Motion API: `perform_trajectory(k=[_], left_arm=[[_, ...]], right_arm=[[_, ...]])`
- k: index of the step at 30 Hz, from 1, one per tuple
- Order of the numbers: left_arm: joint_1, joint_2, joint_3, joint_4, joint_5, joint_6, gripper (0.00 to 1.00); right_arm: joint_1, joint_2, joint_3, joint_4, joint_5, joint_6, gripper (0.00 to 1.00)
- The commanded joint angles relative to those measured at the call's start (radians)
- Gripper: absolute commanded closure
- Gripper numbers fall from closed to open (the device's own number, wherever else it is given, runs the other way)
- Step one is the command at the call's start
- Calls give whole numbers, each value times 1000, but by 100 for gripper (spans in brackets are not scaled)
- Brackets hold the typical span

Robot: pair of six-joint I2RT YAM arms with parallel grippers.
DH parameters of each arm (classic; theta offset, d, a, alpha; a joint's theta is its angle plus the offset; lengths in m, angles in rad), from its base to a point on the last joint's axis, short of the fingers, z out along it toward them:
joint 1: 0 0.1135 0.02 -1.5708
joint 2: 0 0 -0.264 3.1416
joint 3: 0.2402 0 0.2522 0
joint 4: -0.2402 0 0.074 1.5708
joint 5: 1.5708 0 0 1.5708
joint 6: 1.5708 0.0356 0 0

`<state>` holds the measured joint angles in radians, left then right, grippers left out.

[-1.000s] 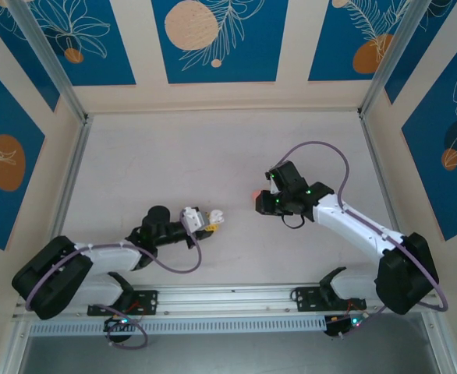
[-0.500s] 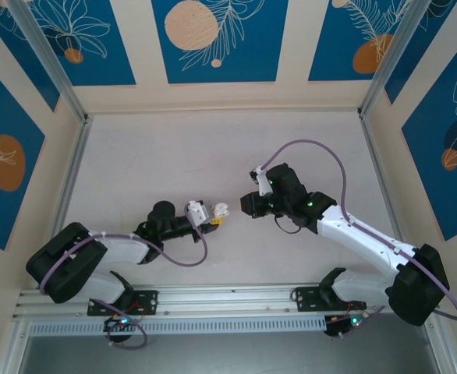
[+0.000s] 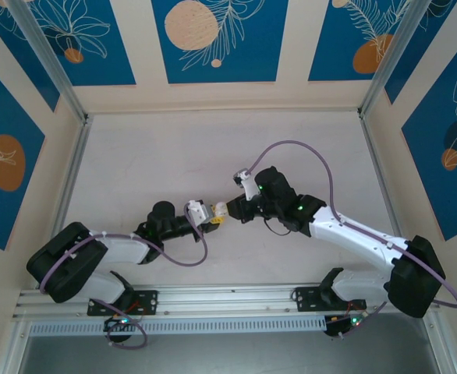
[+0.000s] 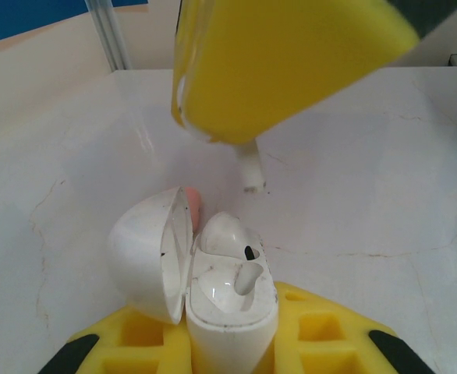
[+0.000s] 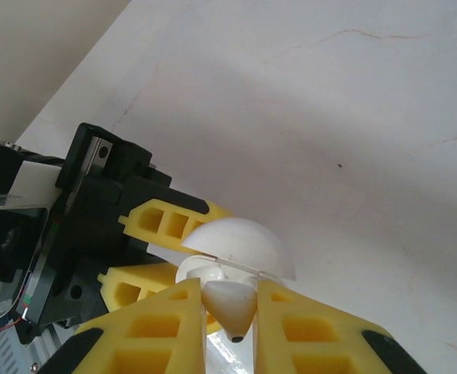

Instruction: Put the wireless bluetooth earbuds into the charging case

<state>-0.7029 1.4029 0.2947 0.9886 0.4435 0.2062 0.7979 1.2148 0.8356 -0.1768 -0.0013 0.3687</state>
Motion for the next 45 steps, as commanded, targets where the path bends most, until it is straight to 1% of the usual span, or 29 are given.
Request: perform_trajectory(k=[1,10,21,25,34,45], left_arm=[[-13,-8,18,55,19,-26,86],[-13,-9,8,91,8,-51,86],[-13,-17,10,113,0,-69,86],[-14,-23,9,112,0,-72,86],[-14,-37,13,106,0,-78,86],[-13,-38,8,94,7,-96,85]], right_arm=[[13,21,35,46,-28,-36,82],[29,41,36,56,-34,-45,82],[47,46,28,52,6,-56,82],[61,49,33,48,33,-70,82],[96,42,36,44,158,-86,82],[95,-3,40,136,179,-103,82]])
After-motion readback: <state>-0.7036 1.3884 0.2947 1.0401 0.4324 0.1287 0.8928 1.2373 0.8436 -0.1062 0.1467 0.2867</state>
